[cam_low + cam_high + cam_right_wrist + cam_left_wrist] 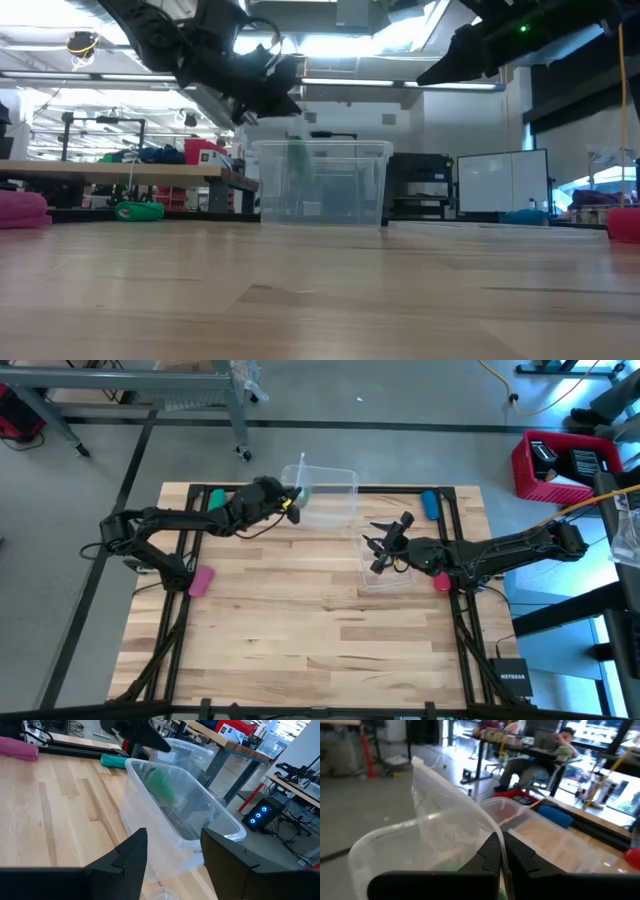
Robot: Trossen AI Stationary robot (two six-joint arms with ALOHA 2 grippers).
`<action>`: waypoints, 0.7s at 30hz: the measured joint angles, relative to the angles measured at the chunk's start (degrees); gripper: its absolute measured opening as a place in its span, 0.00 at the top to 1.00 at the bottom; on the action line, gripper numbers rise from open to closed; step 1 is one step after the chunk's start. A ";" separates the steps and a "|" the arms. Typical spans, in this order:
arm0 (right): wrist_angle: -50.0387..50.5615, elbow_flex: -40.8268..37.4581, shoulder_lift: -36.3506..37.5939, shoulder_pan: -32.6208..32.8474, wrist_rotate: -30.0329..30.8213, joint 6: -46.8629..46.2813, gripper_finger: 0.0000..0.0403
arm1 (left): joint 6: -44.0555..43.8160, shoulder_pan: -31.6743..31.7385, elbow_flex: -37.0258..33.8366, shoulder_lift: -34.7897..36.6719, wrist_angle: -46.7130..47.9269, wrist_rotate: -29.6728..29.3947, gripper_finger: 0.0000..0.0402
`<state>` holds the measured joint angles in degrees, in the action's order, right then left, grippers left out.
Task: Roll bandage
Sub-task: Put the packed rolled green bandage into the transparent bin
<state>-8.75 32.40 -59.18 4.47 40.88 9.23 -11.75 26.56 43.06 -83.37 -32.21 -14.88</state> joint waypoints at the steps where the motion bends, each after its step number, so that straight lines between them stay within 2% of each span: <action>1: 0.03 0.00 0.00 0.00 0.00 0.00 0.54 | -1.22 0.30 -0.28 0.00 0.20 -0.22 0.99; 4: 0.36 -0.05 0.00 0.00 -0.01 0.00 0.54 | -3.18 0.99 -1.35 0.00 0.31 -0.69 0.99; 8: 0.80 -0.82 -0.02 0.00 -0.02 -0.04 0.54 | -3.04 0.97 -1.48 0.00 4.03 -4.66 0.99; 21: -0.55 -1.44 0.00 0.00 -1.07 -1.47 0.54 | -3.21 1.19 -1.50 -0.02 9.48 -4.99 0.99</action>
<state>-9.30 30.96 -59.18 4.47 39.81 7.76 -14.96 27.75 41.56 -83.40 -22.73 -19.88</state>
